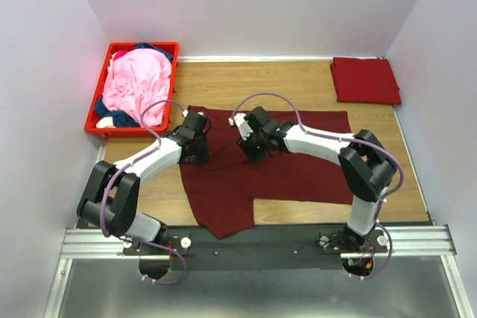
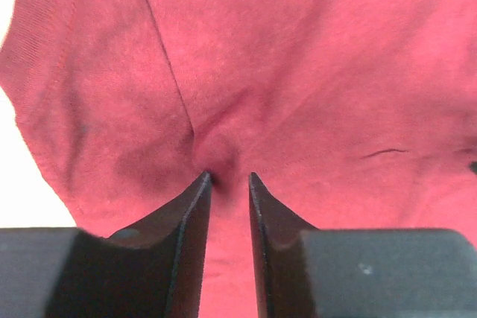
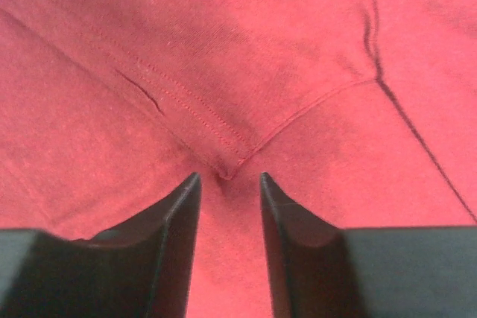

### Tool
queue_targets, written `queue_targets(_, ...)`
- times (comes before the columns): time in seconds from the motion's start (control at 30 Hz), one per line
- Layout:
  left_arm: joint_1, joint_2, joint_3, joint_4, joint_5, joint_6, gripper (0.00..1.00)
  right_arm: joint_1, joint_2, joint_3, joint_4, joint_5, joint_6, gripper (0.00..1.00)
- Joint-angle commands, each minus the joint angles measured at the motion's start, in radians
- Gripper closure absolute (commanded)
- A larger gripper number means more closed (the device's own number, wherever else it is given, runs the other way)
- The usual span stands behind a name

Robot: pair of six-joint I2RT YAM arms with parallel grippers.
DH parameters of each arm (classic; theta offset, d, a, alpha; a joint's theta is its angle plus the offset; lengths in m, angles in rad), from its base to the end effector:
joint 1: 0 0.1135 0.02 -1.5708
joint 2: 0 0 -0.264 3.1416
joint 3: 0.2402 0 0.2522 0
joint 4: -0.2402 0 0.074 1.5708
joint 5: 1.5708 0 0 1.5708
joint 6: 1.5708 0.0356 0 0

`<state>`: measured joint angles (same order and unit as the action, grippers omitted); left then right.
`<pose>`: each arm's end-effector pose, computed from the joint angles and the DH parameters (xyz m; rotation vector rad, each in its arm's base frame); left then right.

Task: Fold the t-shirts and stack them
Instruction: Fold the tshirt

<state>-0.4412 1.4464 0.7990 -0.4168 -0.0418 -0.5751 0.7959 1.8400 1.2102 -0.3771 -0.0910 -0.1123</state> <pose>0.2466 -0.1148 0.1798 -0.1926 2.6577 -0.2870 0.2650 0.2752 0.1797 -1.1786 2.3360 0.3662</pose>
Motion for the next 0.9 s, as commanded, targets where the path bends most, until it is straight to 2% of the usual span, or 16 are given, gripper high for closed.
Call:
queue_targets(0.0,-0.001,-0.057,0.110,-0.053,-0.052,0.004,0.64,-0.038,-0.050,0.046,-0.026,0.053,0.052,0.53)
queue_targets(0.1,0.033,-0.052,0.201,-0.073,-0.118,0.046,0.64,-0.099,-0.076,0.069,-0.026,0.086,0.105,0.52)
queue_targets(0.23,0.123,0.037,0.311,-0.033,-0.139,0.121,0.65,-0.315,-0.078,0.103,-0.026,0.146,0.227,0.52)
queue_targets(0.3,0.145,0.133,0.396,-0.017,-0.142,0.138,0.67,-0.442,-0.068,0.120,-0.025,0.126,0.302,0.52)
queue_targets(0.43,0.174,0.320,0.544,-0.011,-0.158,0.158,0.70,-0.604,-0.030,0.138,-0.016,0.131,0.390,0.52)
queue_targets(0.47,0.185,0.391,0.592,-0.013,-0.145,0.159,0.74,-0.659,-0.015,0.140,-0.002,0.117,0.416,0.52)
queue_targets(0.53,0.193,0.448,0.624,-0.016,-0.139,0.158,0.78,-0.707,0.005,0.134,0.016,0.097,0.439,0.52)
queue_targets(0.57,0.197,0.491,0.643,-0.016,-0.136,0.158,0.83,-0.727,0.024,0.126,0.033,0.080,0.453,0.52)
queue_targets(0.73,0.231,0.555,0.625,-0.001,-0.135,0.153,0.84,-0.839,0.083,0.091,0.083,0.013,0.513,0.53)
queue_targets(0.87,0.285,0.585,0.600,0.013,-0.130,0.152,0.84,-0.879,0.136,0.077,0.098,0.007,0.530,0.53)
